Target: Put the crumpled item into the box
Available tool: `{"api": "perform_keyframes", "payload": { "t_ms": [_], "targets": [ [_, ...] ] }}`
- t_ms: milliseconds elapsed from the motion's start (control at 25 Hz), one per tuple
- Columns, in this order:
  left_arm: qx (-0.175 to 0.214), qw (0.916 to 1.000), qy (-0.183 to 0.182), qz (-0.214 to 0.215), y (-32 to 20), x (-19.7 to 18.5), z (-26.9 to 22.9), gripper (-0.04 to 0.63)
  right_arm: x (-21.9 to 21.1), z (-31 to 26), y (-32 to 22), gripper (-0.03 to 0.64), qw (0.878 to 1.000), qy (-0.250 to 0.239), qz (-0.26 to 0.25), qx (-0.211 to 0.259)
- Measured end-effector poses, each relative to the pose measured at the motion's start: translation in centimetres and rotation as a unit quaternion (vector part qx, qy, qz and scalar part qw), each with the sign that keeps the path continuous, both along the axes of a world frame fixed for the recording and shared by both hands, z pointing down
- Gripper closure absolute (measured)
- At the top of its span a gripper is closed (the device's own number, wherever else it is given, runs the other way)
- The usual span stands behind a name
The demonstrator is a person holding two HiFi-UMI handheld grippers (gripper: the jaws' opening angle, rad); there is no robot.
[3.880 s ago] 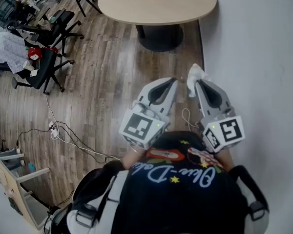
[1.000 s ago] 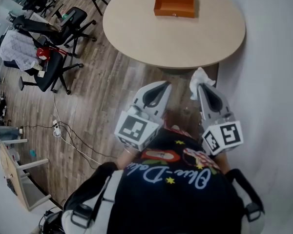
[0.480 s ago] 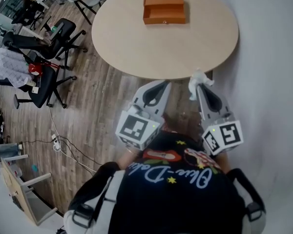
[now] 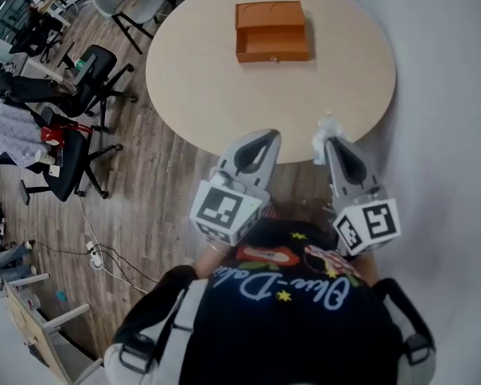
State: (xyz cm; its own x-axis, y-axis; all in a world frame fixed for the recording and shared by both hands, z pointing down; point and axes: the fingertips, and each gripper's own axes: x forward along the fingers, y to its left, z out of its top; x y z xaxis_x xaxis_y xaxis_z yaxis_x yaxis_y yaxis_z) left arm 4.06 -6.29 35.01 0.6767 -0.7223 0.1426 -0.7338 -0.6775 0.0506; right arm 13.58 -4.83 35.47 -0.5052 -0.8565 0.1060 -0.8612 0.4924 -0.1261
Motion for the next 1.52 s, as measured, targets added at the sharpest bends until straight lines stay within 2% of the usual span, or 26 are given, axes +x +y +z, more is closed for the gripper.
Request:
{"api": "perform_keyframes", "payload": {
  "t_ms": [240, 440, 800, 1160, 1520],
  "targets": [
    [-0.006, 0.9998, 0.018, 0.012, -5.0, -1.3, -0.9, 0.603, -0.9, -0.3, -4.2, 0.614, 1.000, 0.013, 0.028, 0.001],
    [0.004, 0.9993, 0.003, 0.036, -8.1, -3.0, -0.8, 0.603, -2.8, -1.3, -7.0, 0.614, 0.999, 0.021, 0.044, 0.003],
    [-0.006, 0.9987, 0.011, 0.049, -13.5, -6.4, -0.6, 0.603, -5.6, -1.3, -12.2, 0.614, 0.997, 0.030, 0.068, -0.005],
    [-0.005, 0.9987, 0.006, 0.050, -17.4, -9.7, -0.1, 0.603, -8.1, -1.1, -15.7, 0.612, 0.996, 0.037, 0.079, -0.009],
    [-0.025, 0.9987, 0.027, 0.036, -19.2, -9.2, 0.4, 0.603, -7.3, -0.5, -18.5, 0.614, 0.997, 0.041, 0.067, -0.020]
  ]
}}
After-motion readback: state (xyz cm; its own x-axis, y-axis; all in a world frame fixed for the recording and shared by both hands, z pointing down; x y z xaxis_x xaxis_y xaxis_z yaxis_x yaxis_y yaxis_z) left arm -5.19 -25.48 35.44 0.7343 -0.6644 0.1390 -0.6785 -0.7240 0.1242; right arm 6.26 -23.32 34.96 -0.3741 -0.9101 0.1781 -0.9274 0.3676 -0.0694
